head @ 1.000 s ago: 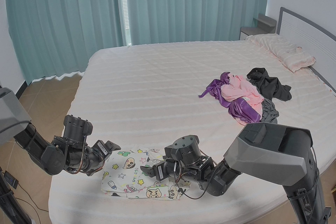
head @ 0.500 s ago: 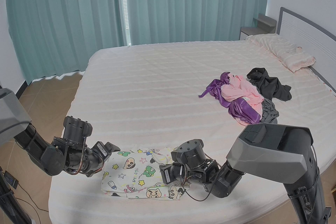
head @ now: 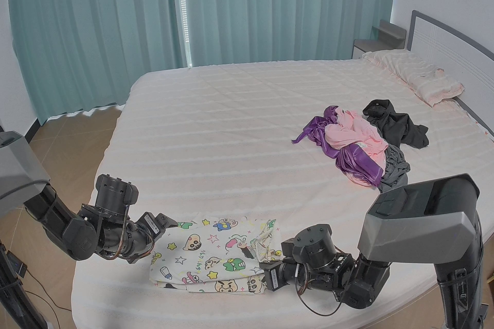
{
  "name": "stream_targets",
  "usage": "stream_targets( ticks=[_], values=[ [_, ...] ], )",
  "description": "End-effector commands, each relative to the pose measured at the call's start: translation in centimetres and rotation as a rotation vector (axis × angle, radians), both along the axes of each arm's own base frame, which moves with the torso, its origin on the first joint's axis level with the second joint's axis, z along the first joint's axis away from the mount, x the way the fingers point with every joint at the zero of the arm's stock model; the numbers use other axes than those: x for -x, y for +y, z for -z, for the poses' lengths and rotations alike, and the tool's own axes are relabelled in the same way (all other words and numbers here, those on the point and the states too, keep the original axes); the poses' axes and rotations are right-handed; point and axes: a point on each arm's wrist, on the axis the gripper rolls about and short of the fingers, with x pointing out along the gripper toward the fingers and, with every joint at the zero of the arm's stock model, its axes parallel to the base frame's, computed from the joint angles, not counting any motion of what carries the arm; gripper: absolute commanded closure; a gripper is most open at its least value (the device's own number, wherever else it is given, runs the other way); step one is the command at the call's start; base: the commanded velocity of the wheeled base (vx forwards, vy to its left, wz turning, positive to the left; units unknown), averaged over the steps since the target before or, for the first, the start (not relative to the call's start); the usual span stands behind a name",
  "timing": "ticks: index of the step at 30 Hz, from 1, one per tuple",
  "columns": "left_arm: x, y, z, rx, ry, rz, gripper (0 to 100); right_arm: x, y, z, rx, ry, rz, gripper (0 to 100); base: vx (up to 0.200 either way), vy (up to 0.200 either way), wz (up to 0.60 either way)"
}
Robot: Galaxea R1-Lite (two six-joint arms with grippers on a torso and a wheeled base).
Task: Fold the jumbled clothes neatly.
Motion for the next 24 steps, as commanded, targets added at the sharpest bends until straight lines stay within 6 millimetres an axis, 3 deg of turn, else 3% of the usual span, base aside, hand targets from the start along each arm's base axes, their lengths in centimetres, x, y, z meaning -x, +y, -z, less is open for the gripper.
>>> stream_targets(
  ticks=[1, 9, 10, 16, 20, 24],
  values=[
    [0.0, -0.1, 0.5, -0.006, 0.019, 0.005, 0, 0.9, -0.8, 0.6, 0.013, 0.042, 0.012, 100, 0.0, 0.0, 0.0],
    [-0.1, -0.2, 0.7, -0.007, 0.022, 0.005, 0, 2.0, -1.0, 1.1, 0.025, 0.085, 0.006, 100, 0.0, 0.0, 0.0],
    [-0.1, -0.2, 0.7, -0.008, 0.023, 0.004, 0, 2.0, -1.0, 1.1, 0.025, 0.085, 0.006, 0, 0.0, 0.0, 0.0],
    [-0.1, -0.2, 0.9, -0.01, 0.029, 0.004, 0, 2.9, -1.8, 0.5, 0.037, 0.097, 0.007, 0, 0.0, 0.0, 0.0],
    [-0.2, -0.2, 1.0, -0.011, 0.033, 0.004, 0, 3.3, -2.3, -2.2, -0.053, 0.045, 0.024, 0, 0.0, 0.0, 0.0],
    [-0.2, -0.2, 1.1, -0.01, 0.032, 0.005, 0, 2.1, -1.7, -4.9, -0.182, -0.007, 0.056, 0, 0.0, 0.0, 0.0]
  ],
)
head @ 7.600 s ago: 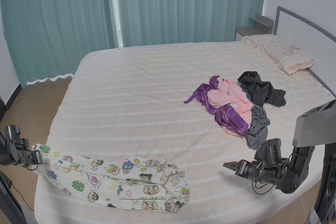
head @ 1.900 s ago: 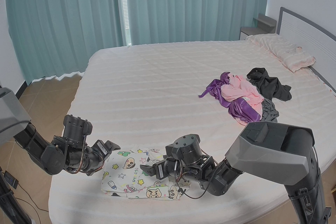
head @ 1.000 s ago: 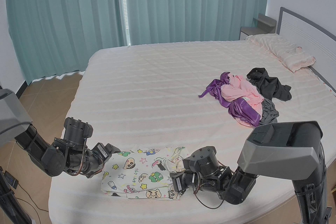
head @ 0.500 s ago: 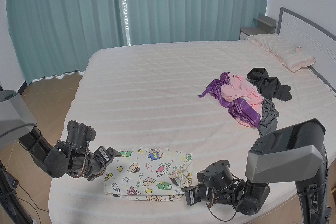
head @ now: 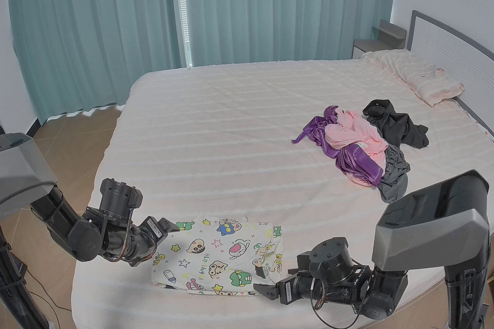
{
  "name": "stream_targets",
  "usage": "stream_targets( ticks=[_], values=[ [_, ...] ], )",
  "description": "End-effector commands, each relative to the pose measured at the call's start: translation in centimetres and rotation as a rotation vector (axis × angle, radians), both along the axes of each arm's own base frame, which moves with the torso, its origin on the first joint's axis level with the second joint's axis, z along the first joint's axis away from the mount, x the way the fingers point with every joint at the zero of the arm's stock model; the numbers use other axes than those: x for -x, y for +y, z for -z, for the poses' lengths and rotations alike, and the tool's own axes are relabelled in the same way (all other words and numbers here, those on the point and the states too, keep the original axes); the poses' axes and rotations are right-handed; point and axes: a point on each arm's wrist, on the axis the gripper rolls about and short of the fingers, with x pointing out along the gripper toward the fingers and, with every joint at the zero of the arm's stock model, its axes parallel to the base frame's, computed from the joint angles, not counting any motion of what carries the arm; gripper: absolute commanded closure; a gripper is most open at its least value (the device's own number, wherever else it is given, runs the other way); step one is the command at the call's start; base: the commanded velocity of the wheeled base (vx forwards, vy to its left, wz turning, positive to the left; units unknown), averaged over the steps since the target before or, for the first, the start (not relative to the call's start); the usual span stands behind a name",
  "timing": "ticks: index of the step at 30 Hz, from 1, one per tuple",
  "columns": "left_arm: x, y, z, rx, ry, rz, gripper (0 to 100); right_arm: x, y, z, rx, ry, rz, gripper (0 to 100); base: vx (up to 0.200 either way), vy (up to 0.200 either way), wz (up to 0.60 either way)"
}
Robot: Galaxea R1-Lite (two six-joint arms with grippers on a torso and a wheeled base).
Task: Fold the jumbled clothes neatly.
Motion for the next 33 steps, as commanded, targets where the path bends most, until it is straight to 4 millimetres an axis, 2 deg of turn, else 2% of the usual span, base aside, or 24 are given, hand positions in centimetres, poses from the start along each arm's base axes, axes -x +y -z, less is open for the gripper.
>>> stream_targets(
  ticks=[1, 6, 7, 9, 11, 13, 17, 22, 27, 33],
  values=[
    [0.0, 0.0, 0.2, 0.0, 0.002, 0.0, 0, -1.3, 0.6, -3.7, -0.134, -0.08, 0.027, 0, 0.0, 0.0, 0.0],
    [0.0, 0.0, 0.3, 0.005, -0.016, -0.001, 0, -3.7, 2.9, -2.9, -0.164, -0.08, 0.042, 0, 0.0, 0.0, 0.0],
    [0.0, 0.0, 0.3, 0.005, -0.016, -0.001, 0, -3.7, 2.9, -2.9, -0.164, -0.08, 0.042, 0, 0.0, 0.0, 0.0],
    [-0.1, 0.0, 0.6, 0.005, -0.025, -0.003, 0, -5.8, 4.9, -2.4, -0.189, -0.036, 0.072, 0, 0.0, 0.0, 0.0],
    [-0.1, 0.0, 0.7, 0.004, -0.026, -0.004, 0, -6.4, 5.5, -2.1, -0.2, -0.013, 0.086, 0, 0.0, 0.0, 0.0],
    [-0.2, 0.0, 1.2, 0.004, -0.022, -0.006, 0, -7.5, 5.6, -0.4, -0.173, 0.034, 0.116, 0, 0.0, 0.0, 0.0],
    [-0.4, 0.0, 1.5, 0.002, -0.024, -0.009, 0, -7.3, 5.0, 1.7, -0.131, 0.082, 0.132, 0, 0.0, 0.0, 0.0],
    [-0.4, 0.0, 1.5, 0.003, -0.024, -0.007, 0, -6.6, 4.0, 1.2, -0.147, 0.12, 0.162, 0, 0.0, 0.0, 0.0],
    [-0.4, 0.0, 1.6, 0.001, -0.022, -0.008, 0, -6.5, 4.0, 1.2, -0.154, 0.147, 0.138, 0, 0.0, 0.0, 0.0],
    [-0.3, 0.0, 1.6, 0.001, -0.02, -0.006, 0, -7.4, 4.4, 1.2, -0.107, 0.177, 0.15, 0, 0.0, 0.0, 0.0]
  ],
)
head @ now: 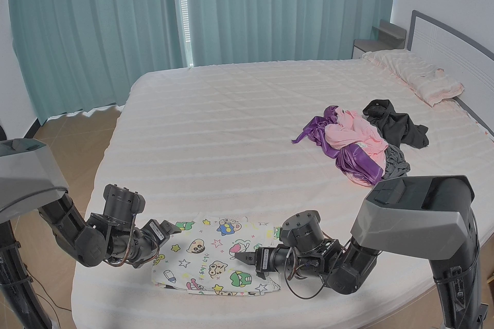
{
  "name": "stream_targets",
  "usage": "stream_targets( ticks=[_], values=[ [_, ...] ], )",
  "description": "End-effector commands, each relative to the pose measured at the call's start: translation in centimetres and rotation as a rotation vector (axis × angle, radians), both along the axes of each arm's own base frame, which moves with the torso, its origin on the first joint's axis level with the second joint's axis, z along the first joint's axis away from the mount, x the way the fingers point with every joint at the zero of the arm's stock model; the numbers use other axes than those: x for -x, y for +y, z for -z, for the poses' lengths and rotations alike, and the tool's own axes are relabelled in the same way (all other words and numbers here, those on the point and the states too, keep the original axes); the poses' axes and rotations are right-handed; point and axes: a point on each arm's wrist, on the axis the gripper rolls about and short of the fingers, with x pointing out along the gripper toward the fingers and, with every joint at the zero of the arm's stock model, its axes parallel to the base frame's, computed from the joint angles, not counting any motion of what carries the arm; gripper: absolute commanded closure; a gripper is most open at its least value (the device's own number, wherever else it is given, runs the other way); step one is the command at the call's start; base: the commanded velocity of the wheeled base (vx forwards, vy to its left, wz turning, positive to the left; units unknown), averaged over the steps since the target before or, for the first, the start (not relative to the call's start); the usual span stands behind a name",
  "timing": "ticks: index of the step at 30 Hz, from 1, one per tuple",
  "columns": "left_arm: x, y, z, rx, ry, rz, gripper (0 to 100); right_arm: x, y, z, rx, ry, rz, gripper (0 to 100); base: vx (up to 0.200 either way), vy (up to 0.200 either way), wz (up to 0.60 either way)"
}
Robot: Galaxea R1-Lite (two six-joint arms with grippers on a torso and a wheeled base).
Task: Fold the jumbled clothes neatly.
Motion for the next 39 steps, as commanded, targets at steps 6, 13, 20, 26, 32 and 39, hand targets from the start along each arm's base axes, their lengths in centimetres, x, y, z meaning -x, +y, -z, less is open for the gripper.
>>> stream_targets(
  ticks=[6, 13, 20, 26, 32, 39],
  values=[
    [0.0, 0.0, 0.1, 0.0, 0.002, 0.001, 0, -2.4, 0.7, -0.2, 0.001, -0.011, 0.031, 0, 0.0, 0.0, 0.0],
    [0.0, 0.0, 0.1, 0.0, 0.002, 0.001, 0, -3.5, 1.1, 0.0, 0.006, -0.009, 0.044, 0, 0.0, 0.0, 0.0],
    [0.0, 0.0, 0.1, -0.001, 0.001, -0.001, 0, -3.7, 1.1, 0.1, 0.06, 0.0, 0.077, 0, 0.0, 0.0, 0.0],
    [0.0, 0.0, 0.1, -0.001, 0.001, -0.001, 0, -4.3, 1.6, 0.4, 0.064, -0.011, 0.091, 0, 0.0, 0.0, 0.0],
    [0.0, 0.0, 0.1, -0.001, 0.001, -0.001, 0, -4.6, 1.7, 0.5, 0.11, -0.007, 0.12, 100, 0.0, 0.0, 0.0],
    [0.0, -0.1, 0.2, -0.003, 0.006, 0.002, 0, -4.2, 1.3, 0.6, 0.131, -0.009, 0.138, 100, 0.0, 0.0, 0.0]
  ],
)
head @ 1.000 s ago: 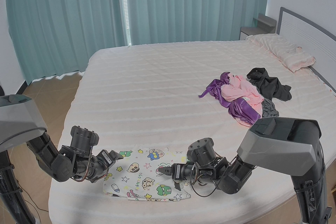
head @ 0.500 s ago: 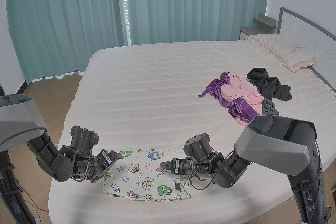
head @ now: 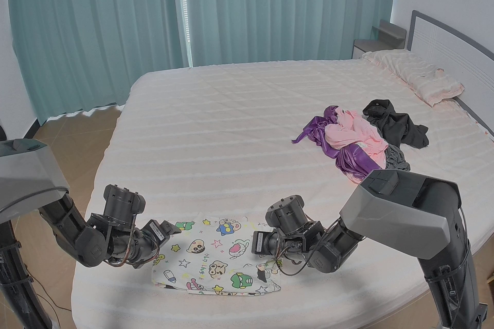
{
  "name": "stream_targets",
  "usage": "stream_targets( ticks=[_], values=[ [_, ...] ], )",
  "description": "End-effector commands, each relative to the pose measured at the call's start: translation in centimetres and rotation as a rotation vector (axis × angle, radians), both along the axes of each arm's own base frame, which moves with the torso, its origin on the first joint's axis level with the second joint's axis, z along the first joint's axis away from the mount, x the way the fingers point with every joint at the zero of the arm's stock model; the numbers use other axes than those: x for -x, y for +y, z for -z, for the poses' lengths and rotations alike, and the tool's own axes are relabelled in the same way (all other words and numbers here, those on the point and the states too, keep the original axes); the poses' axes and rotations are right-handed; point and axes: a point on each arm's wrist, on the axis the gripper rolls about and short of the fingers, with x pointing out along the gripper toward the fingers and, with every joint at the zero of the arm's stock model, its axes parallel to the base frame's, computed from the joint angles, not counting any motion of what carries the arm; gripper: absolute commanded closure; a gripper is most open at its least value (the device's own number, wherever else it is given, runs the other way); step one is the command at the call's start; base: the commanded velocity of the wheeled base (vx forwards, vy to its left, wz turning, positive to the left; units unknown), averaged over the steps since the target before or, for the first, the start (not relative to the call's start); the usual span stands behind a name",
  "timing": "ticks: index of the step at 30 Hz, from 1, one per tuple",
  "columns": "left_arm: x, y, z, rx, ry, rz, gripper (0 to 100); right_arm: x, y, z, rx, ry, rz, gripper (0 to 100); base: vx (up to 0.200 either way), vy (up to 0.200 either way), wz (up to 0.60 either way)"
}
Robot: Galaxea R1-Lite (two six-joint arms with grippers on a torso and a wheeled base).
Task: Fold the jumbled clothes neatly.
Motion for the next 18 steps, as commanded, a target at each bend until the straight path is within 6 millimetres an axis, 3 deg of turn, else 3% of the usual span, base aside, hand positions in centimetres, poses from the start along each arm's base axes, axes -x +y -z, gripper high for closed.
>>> stream_targets(
  ticks=[1, 18],
  values=[
    [0.0, 0.0, 0.1, -0.002, 0.005, 0.001, 0, 0.1, -0.1, 0.0, 0.011, -0.007, 0.012, 100, 0.0, 0.0, 0.0],
    [0.1, 0.0, 0.2, -0.002, 0.006, 0.001, 0, -2.1, -2.1, -0.9, 0.008, -0.06, 0.126, 100, 0.0, 0.0, 0.0]
  ],
)
